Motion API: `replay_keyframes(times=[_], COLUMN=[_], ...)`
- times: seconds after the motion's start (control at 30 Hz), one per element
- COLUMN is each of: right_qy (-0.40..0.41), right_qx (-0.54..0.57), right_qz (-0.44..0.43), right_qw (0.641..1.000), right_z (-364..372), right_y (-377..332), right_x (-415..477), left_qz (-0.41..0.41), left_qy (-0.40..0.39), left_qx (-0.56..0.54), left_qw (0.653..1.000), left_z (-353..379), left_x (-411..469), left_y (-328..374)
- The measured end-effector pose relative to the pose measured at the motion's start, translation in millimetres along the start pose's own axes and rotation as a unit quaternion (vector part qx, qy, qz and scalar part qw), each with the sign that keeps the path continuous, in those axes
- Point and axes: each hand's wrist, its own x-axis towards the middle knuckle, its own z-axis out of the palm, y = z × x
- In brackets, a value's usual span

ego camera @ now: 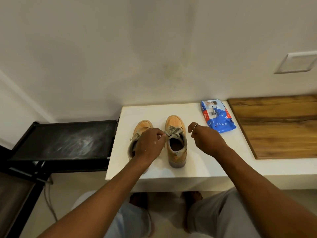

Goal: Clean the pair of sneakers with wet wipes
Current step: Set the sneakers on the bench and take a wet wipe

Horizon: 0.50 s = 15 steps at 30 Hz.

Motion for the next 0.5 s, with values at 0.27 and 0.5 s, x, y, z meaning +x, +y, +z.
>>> replay_keyframes(times=[0.27,0.5], right_qy=[0.150,0.185], right_qx=[0.021,0.059], right_qz=[0.090,0.176], right_qw=[0.984,0.965], right_z=[-2.4,-0.1], right_y=[41.2,103.6], right_x=[32.3,56.4], left_qz=[-0.046,-0.064], left_qy=[0.012,0.029], left_qx=[-0.025,-0.044], left_qw=[0.999,0.997], left_z=[29.0,41.3], left_x=[0.2,8.0], left_y=[20.4,6.9])
